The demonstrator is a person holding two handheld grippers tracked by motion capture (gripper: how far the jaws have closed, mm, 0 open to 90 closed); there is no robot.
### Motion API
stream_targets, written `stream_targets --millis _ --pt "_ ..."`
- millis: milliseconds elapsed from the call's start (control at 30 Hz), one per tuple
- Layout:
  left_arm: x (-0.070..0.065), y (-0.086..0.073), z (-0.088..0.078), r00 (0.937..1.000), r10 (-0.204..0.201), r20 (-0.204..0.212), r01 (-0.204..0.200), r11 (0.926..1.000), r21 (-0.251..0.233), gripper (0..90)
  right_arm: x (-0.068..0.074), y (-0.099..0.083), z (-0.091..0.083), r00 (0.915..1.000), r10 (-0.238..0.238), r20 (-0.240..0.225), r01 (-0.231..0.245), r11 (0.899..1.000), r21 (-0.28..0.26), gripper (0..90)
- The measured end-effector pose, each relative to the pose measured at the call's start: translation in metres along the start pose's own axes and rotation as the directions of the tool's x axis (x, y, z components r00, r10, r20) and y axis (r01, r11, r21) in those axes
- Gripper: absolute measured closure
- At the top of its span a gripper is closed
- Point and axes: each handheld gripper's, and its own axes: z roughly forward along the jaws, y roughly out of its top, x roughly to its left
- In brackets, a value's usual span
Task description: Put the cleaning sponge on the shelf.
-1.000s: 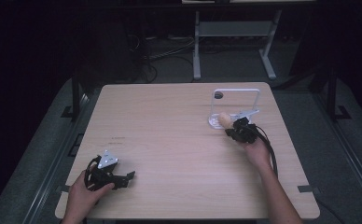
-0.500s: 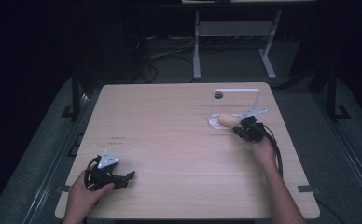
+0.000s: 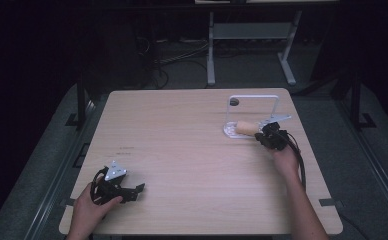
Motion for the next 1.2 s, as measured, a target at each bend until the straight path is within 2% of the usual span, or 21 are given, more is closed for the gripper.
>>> stream_targets --millis 433,933,1200 --pt "0.0 0.0 0.0 1.0 -0.001 0.0 0.001 1.0 0.001 13.1 -0.009 0.001 0.004 0.9987 0.034 0.039 -0.034 0.999 -0.006 89.5" --pt "0.0 0.0 0.0 1.0 0.0 0.0 0.0 1.0 0.001 13.1 -0.001 0.002 0.0 0.9998 0.018 0.007 -0.018 1.0 -0.012 87.4" --pt "0.0 0.0 0.0 1.0 0.0 0.0 0.0 1.0 0.001 13.1 0.004 0.0 -0.007 0.9998 0.02 0.004 -0.02 1.0 -0.018 63.5"
